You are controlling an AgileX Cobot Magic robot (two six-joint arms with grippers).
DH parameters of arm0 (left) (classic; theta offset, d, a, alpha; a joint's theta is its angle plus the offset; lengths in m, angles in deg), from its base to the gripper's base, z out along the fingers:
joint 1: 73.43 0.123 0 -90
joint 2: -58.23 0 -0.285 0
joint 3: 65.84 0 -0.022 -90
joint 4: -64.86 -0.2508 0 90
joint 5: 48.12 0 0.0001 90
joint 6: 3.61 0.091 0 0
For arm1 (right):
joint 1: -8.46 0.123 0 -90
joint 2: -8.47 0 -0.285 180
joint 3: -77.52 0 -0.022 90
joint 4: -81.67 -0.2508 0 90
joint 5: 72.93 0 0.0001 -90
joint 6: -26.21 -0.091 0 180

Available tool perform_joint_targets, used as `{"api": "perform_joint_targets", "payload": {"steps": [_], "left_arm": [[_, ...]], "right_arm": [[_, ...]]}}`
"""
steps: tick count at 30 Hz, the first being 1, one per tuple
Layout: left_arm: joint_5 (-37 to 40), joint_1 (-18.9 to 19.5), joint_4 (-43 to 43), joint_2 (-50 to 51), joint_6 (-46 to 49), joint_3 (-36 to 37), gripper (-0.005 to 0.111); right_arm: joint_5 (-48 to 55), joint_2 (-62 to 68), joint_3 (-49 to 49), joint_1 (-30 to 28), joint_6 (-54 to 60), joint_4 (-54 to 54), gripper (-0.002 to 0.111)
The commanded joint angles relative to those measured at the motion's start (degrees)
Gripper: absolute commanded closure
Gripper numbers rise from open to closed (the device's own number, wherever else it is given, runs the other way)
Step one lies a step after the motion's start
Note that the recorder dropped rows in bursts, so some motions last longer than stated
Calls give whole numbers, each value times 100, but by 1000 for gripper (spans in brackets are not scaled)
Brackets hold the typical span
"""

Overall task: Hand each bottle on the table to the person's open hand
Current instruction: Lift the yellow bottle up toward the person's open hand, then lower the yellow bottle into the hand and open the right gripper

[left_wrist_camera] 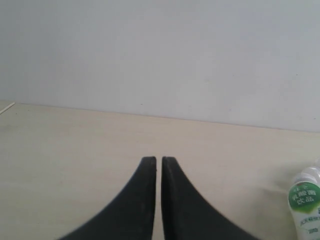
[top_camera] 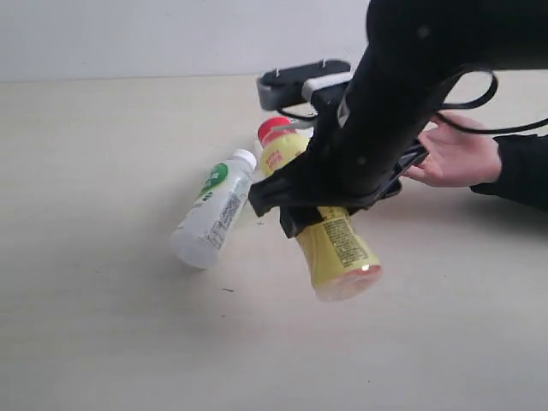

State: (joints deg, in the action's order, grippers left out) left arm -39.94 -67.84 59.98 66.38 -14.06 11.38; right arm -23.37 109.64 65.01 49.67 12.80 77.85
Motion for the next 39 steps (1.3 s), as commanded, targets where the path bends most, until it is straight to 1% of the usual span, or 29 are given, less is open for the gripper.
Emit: {"api": "perform_joint_targets", "payload": {"steps": [1, 4, 7, 11, 17, 24, 31, 35, 39], "left_arm": [[-3, 5, 19, -37, -32, 0, 100], [-3, 5, 19, -37, -32, 0, 100], [-3, 5, 19, -37, -32, 0, 100], [-3, 5, 19, -37, -32, 0, 100], [-3, 5, 19, -37, -32, 0, 100], [-3, 5, 19, -37, -32, 0, 100], [-3, 5, 19, -37, -32, 0, 100], [-3, 5, 19, -37, -32, 0, 100], [-3, 5, 19, -37, -32, 0, 100]], "right_arm": [[177, -847, 31, 12, 26, 452, 108], [329, -1316, 31, -27, -150, 786, 108], [550, -1691, 31, -184, -162, 852, 108], [911, -1966, 31, -575, -150, 916, 108], [1088, -1974, 31, -1208, 164, 898, 108], [1185, -1553, 31, -2014, 755, 885, 108], [1106, -649, 49, -2755, 1213, 842, 108], [1095, -185, 314, -2864, 1386, 716, 108], [939, 256, 708, -2864, 1492, 306, 108]]}}
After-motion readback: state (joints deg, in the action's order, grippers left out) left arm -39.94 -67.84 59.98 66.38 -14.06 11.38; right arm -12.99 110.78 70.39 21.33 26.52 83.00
